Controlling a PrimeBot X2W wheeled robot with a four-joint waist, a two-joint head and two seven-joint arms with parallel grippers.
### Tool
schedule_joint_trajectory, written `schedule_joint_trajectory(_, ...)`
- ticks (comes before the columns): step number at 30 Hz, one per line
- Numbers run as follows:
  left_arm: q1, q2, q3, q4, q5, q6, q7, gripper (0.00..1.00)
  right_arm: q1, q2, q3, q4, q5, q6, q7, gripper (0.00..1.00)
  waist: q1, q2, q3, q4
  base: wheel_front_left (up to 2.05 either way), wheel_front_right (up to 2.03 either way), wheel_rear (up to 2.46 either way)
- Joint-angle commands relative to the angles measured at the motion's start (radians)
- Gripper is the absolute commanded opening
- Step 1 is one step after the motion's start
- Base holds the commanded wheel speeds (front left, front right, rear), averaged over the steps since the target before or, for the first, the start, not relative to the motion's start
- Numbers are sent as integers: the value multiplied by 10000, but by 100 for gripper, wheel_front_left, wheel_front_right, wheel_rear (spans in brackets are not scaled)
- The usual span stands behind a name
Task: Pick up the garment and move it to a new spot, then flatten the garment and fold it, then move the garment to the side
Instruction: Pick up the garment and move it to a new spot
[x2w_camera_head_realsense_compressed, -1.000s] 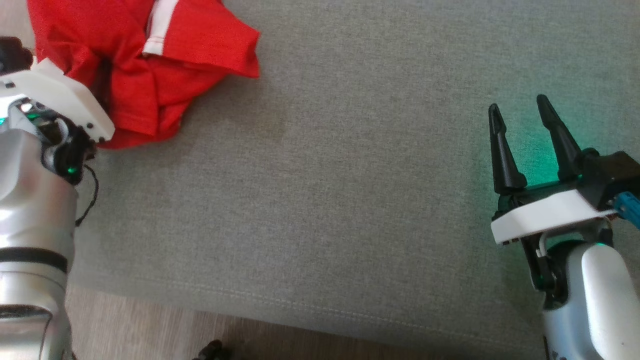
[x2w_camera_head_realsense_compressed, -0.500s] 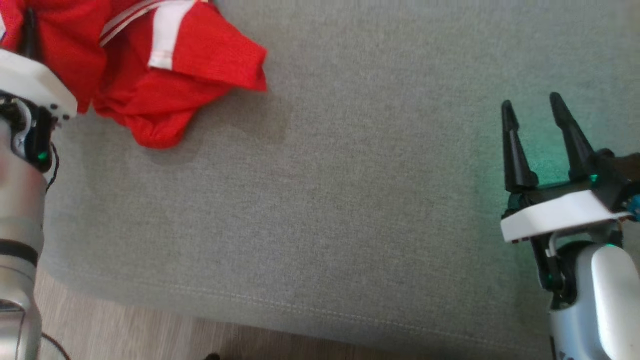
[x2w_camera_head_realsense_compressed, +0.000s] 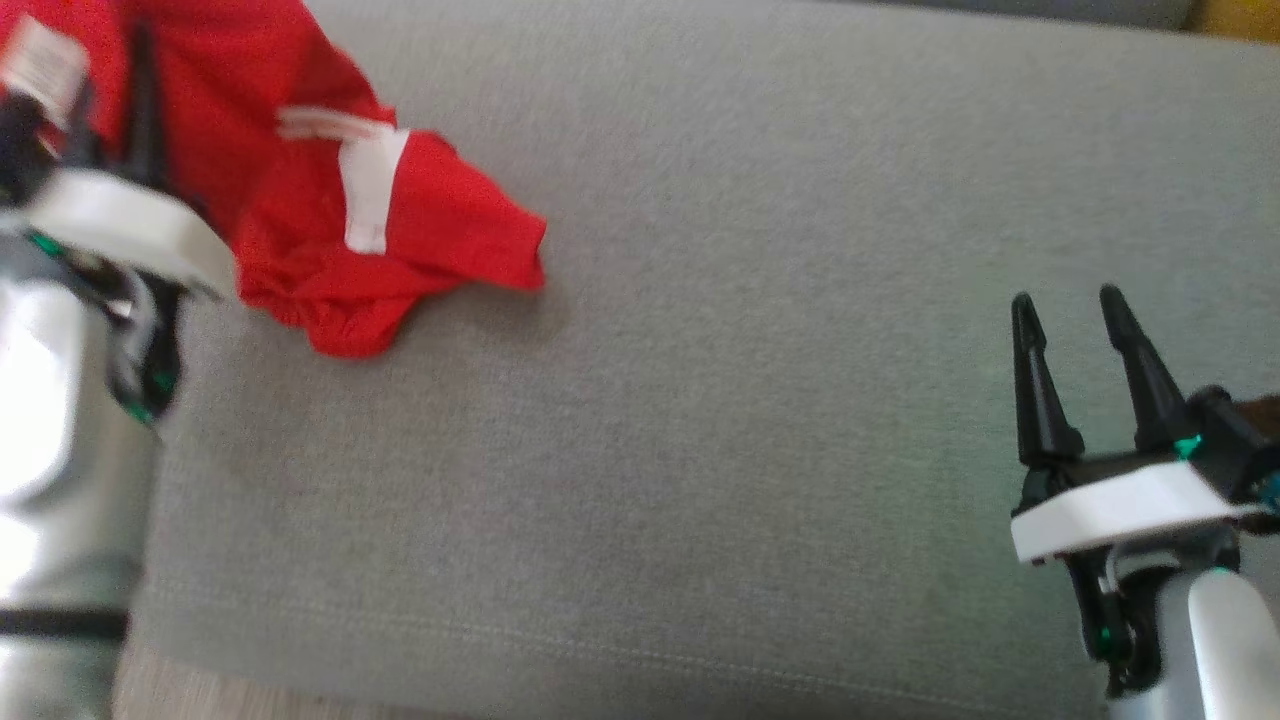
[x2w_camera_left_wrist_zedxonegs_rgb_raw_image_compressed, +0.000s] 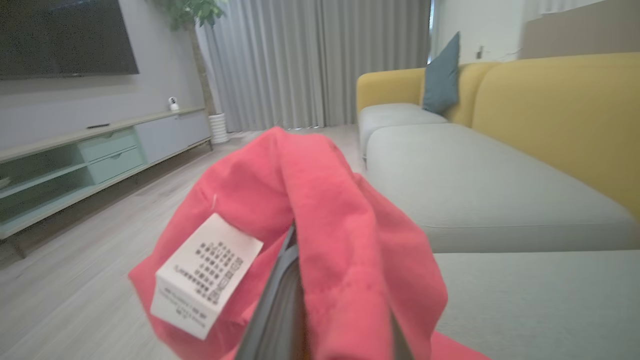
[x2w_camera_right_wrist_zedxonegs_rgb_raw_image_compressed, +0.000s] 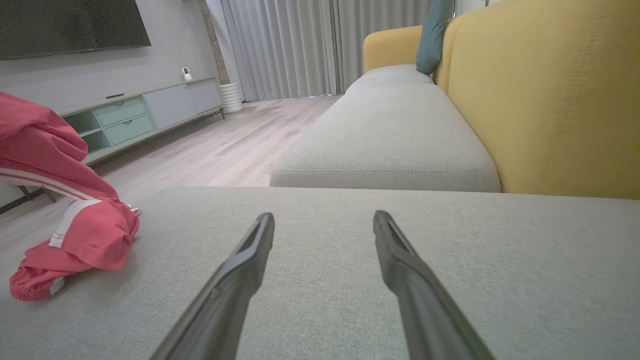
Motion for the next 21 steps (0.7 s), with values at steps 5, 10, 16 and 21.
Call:
schedule_joint_trajectory(5,899,96,-146,-2611,92,315,323,0,228,-37,137,-537,222,-7,-65,100,1,0,-570,-680,0,0,0)
schedule_joint_trajectory(10,1602,-447,-965,-4577,156,363,956,0,205,-37,218,-743,364,-7,-15,100,1,0,-421,-1367,0,0,0)
schedule_joint_trajectory(16,1127,-1231,-2073,-5067,217,-57,1559,0,-102,-37,344,-959,445,-7,-47,100,1,0,211,-2361,0,0,0)
schedule_joint_trajectory(21,538,-2129,-2883,-4788,227,-345,1643,0,-208,-37,343,-1009,610,-7,-169,100,1,0,790,-3116,0,0,0)
